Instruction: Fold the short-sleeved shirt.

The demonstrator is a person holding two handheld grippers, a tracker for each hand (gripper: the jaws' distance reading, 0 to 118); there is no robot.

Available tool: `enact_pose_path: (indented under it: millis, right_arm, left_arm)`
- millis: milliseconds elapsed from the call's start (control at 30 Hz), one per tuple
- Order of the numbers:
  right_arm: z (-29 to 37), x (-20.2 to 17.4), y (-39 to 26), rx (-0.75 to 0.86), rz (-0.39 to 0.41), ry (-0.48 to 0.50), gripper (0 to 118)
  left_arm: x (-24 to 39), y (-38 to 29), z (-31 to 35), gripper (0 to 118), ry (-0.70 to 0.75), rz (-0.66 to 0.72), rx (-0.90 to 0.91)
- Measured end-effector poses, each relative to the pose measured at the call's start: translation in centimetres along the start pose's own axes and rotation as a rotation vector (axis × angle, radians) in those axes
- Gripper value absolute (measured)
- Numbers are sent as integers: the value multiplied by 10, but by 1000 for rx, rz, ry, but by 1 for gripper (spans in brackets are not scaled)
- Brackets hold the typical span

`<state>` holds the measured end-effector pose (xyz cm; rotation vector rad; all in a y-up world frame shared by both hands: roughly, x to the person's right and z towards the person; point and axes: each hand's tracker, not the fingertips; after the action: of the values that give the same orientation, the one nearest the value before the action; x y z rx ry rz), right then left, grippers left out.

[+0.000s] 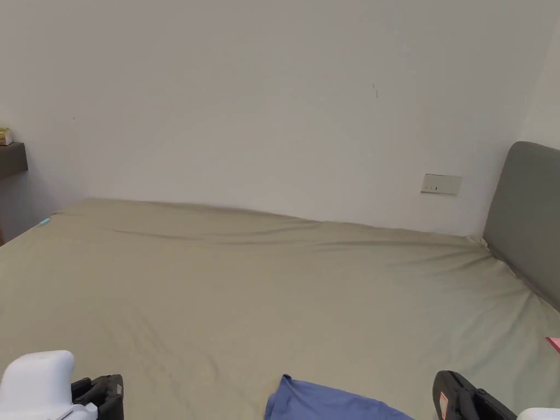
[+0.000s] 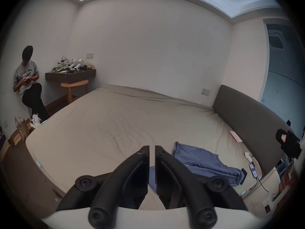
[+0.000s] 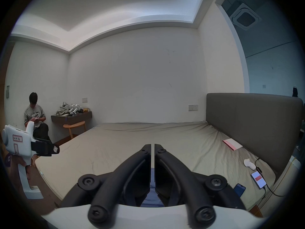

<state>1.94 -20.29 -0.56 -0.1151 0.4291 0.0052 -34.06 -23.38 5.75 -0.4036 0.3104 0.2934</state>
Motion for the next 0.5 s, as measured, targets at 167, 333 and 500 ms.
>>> enact_pose_path:
  millis: [167,333,500]
  right_arm:
    - [1,4,4,19,44,-17,5]
    - [-1,18,6,21,34,-31,5]
    - [-5,28,8,-4,83,-80,5]
  left_arm:
    - [6,10,-28,43,-39,14,-45]
    - [16,0,-103,114,-157,10,-279]
    - [21,-45,-198,114,-39,11,-481]
